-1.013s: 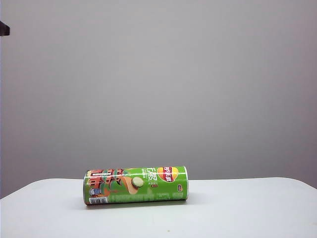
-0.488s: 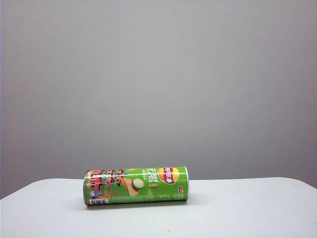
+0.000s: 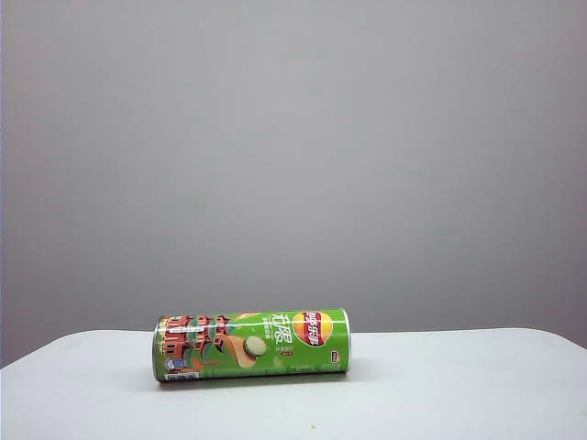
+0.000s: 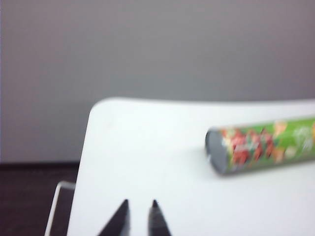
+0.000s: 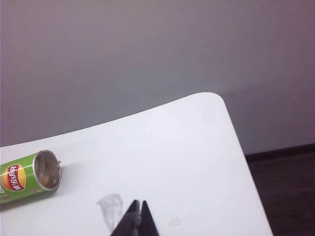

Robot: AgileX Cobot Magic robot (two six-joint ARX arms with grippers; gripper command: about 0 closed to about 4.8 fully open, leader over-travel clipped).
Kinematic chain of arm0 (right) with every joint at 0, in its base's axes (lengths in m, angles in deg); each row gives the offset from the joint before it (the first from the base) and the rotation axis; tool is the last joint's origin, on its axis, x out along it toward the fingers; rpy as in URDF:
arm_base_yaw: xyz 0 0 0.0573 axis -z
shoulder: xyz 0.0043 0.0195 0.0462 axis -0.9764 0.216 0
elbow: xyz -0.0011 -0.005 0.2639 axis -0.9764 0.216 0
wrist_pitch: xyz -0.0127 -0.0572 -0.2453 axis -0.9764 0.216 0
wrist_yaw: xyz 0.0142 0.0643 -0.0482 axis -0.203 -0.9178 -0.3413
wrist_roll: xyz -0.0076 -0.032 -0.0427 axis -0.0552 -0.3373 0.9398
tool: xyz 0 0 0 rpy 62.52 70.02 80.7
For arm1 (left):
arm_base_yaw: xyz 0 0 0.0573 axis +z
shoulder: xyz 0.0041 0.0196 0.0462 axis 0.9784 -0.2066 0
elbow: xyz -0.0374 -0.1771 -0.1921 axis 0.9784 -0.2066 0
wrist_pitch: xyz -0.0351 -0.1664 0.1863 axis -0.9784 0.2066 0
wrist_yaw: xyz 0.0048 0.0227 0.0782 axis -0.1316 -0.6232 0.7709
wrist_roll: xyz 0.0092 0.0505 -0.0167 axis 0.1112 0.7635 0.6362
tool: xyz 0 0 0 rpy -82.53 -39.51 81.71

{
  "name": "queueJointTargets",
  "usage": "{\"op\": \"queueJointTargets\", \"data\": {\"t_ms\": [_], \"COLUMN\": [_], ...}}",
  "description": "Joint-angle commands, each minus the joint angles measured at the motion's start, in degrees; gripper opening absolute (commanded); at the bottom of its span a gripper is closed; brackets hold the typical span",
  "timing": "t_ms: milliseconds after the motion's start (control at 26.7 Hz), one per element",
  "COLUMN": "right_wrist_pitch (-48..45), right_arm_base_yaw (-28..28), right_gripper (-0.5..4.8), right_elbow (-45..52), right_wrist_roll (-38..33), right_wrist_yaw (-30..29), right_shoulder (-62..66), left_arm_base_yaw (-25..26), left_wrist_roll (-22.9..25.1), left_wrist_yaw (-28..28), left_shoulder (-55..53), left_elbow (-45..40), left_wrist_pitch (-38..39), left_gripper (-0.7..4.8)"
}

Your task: Pick up the green tub of chips from the desk, push the transparent container that's holding the chips and has slipped out back in, and finally put the chips back on the desk.

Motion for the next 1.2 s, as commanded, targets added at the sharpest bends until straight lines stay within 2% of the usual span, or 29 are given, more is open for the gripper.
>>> {"op": "queueJointTargets", "data": {"t_ms": [38,375,525,600,1200], "right_wrist_pitch": [-0.52,-0.81,-0.83,-0.83,-0.83], "right_arm_base_yaw": [-0.02,0.04,0.04,0.04,0.04], "right_gripper": [-0.05,-0.05,-0.05,-0.05,-0.05], "right_elbow": [0.37,0.35,0.35,0.35,0.35], "right_wrist_roll": [0.22,0.22,0.22,0.22,0.22], "right_wrist_yaw": [0.17,-0.02,-0.02,-0.02,-0.04], "right_shoulder": [0.04,0.00,-0.02,-0.02,-0.02], "left_arm_base_yaw": [-0.04,-0.09,-0.09,-0.09,-0.09], "left_wrist_roll": [2.78,2.43,2.40,1.18,1.16], "left_wrist_yaw": [-0.11,-0.68,1.01,0.68,0.63], "left_shoulder": [0.00,-0.20,-0.20,-0.17,-0.17], "left_elbow": [0.22,0.22,0.24,0.24,0.24], "left_wrist_pitch": [4.02,5.35,5.38,5.22,5.22], "left_gripper": [-0.05,-0.02,0.00,0.26,0.26]}}
